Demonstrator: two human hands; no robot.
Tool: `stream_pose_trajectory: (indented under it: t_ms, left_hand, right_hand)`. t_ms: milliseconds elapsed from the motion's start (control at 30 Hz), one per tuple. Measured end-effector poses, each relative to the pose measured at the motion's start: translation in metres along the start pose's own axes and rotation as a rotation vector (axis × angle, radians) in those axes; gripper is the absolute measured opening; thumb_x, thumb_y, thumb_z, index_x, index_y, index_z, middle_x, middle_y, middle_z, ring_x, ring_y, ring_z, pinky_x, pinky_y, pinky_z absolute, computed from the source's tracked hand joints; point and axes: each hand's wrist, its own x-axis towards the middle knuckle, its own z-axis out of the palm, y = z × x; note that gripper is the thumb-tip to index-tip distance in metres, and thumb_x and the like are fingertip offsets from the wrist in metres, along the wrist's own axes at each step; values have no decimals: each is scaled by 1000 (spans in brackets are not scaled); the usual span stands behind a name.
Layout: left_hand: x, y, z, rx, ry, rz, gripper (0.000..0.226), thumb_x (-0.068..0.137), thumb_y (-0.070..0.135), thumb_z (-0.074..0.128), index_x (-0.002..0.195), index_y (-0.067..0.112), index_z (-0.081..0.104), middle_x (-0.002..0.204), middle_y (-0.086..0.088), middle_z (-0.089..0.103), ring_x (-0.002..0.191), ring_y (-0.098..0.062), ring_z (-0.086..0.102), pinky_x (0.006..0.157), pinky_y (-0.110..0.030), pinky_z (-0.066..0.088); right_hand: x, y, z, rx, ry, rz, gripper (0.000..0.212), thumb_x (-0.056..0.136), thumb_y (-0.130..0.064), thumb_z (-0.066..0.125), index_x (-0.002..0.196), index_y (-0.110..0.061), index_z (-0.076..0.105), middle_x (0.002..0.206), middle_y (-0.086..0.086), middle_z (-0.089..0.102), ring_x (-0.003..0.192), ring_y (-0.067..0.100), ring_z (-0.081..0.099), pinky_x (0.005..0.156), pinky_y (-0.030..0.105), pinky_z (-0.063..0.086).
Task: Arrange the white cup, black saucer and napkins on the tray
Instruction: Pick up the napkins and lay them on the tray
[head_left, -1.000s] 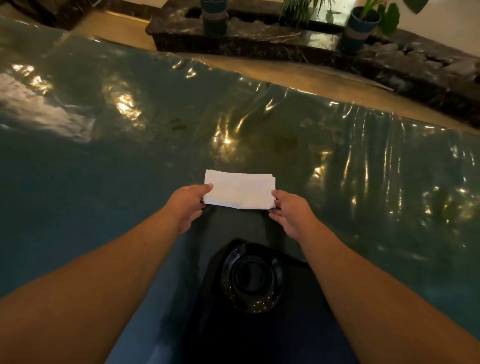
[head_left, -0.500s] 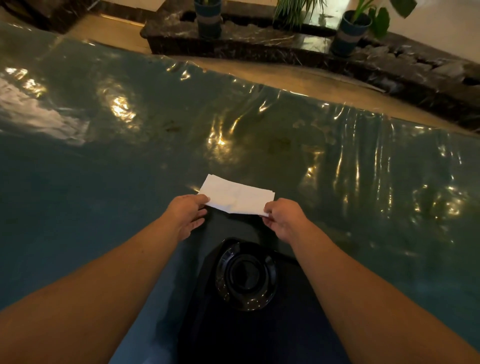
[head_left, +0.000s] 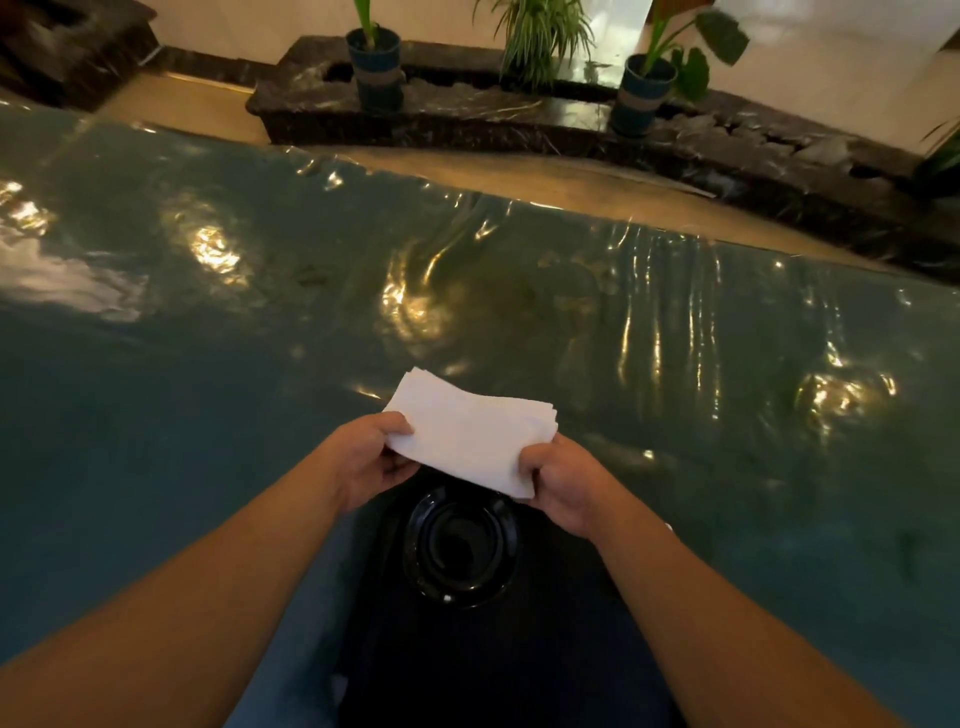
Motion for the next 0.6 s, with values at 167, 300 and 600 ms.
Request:
stream_pose_trajectory:
  t_ms: [167,300,600]
  left_hand:
    - [-20,-14,19,207,-100,148,31,94,21,71,123,13,65,116,-6,76,103,-22,73,72,-31,60]
    - [-34,-35,29,416,-124,219,36,91,7,70,125,17,62,117,-7,74,100,-24,74,73,-33,61]
    - [-66,-85,45,662,16,309,18,95,31,70,108,19,72,101,-2,76,90,-23,73,77,-41,60]
  right_hand:
    - [-27,11,-33,-130,96,-104,41,84,-8,60,123,-20,66,117,6,76,108,31,71,94,53,59]
    - [-50,24,-57,-295,194,-158,21,95,-16,63,111,-27,70,109,-5,78,102,21,73,96,49,58]
    - [-97,58,-89,-547,301,-165,19,99,-19,57,115,-27,64,108,-6,72,94,10,66,81,30,54]
